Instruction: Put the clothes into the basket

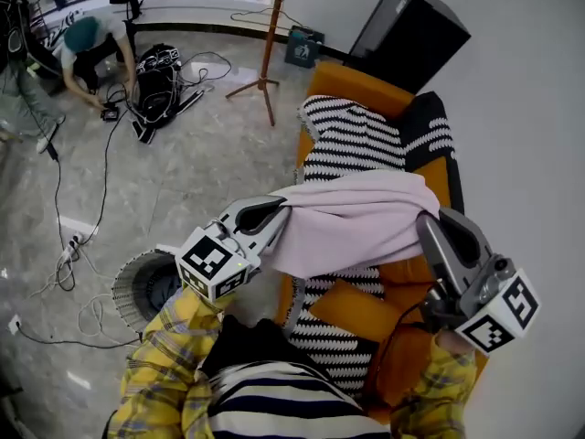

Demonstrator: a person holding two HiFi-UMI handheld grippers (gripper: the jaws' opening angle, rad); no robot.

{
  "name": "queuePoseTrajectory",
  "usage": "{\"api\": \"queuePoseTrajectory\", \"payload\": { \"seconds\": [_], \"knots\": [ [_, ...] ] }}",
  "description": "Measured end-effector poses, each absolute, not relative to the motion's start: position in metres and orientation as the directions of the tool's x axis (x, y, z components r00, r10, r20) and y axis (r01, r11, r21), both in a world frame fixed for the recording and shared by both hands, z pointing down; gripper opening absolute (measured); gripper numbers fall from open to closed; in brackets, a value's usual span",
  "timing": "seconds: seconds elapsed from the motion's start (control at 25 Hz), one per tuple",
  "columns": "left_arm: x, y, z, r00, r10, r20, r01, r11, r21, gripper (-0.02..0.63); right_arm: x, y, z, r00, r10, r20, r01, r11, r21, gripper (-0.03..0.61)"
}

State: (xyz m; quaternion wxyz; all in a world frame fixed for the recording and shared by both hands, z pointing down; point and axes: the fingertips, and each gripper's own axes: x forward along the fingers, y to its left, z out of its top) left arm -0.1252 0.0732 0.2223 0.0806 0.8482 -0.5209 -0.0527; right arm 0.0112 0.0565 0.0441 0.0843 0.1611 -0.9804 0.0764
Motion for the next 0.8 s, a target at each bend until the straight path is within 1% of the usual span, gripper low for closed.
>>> {"api": "queuePoseTrajectory", "payload": {
  "seconds": [0.24, 0.48, 0.8],
  "knots": [
    [-0.218, 0.150, 0.196, 0.243, -0.970, -0.019, -0.954, -0.243, 0.178, 0.025, -0.064, 0.099, 0.047, -0.979, -0.140, 0.151, -0.163, 0.974, -0.157, 0.046],
    [-0.298, 0.250, 0.169, 0.040, -0.998, -0.041, -0.985, -0.046, 0.166, 0.025, -0.138, 0.160, 0.048, -0.989, 0.024, 0.148, -0.004, 0.982, -0.187, 0.046],
    [-0.348, 0.378, 0.159, -0.155, -0.987, -0.039, -0.975, 0.146, 0.169, 0.025, -0.206, 0.247, 0.060, -0.966, 0.221, 0.134, 0.185, 0.954, -0.234, 0.046]
  ]
}}
